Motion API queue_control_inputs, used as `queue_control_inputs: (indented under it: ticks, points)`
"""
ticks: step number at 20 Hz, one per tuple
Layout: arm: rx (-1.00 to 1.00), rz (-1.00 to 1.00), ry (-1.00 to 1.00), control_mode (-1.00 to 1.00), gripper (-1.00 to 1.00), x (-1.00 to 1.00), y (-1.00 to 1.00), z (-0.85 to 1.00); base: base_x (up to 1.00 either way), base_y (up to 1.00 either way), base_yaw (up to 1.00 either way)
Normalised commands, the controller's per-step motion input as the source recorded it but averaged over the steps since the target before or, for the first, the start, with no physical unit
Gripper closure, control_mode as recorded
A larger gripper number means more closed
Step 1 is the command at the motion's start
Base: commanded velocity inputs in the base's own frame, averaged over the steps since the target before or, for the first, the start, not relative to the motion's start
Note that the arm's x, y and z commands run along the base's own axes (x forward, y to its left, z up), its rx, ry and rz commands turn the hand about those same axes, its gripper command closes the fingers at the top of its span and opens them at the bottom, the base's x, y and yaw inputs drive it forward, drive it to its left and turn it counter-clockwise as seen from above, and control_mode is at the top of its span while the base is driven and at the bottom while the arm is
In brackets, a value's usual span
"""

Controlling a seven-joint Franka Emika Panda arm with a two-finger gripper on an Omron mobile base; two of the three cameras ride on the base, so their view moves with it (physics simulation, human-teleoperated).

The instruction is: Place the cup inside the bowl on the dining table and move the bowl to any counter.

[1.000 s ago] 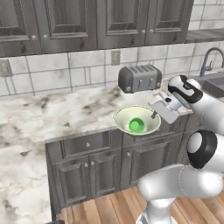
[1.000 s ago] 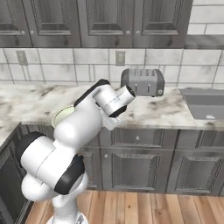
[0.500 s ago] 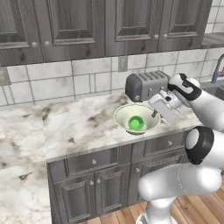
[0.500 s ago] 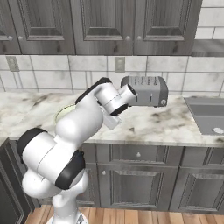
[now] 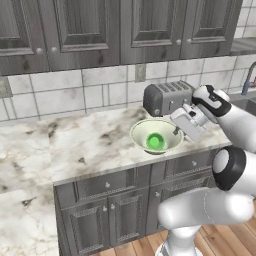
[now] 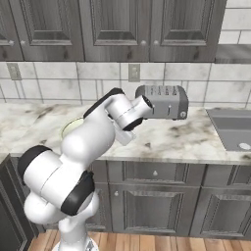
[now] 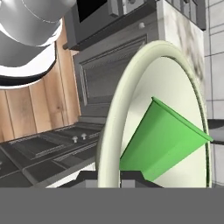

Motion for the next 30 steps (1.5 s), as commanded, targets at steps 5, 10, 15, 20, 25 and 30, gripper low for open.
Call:
queue_control_inputs:
  ticks: [5, 10, 15, 20, 25, 30]
  points:
    - [0.00, 0.00, 0.00, -1.00, 1.00, 0.00, 0.00, 0.00, 0.00, 0.00, 0.00]
    - [0.00, 0.00, 0.00, -1.00, 1.00, 0.00, 0.00, -0.01, 0.00, 0.00, 0.00]
    - [0.03, 0.04, 0.05, -1.00, 1.00, 0.05, 0.00, -0.10, 0.00, 0.00, 0.00]
    - [0.05, 0.10, 0.10, -1.00, 1.00, 0.03, -0.05, -0.18, 0.00, 0.00, 0.00]
    - [0.02, 0.06, 0.02, -1.00, 1.00, 0.23, -0.01, -0.10, 0.00, 0.00, 0.00]
    - [0.06, 0.00, 0.00, -1.00, 1.00, 0.14, 0.00, -0.01, 0.00, 0.00, 0.00]
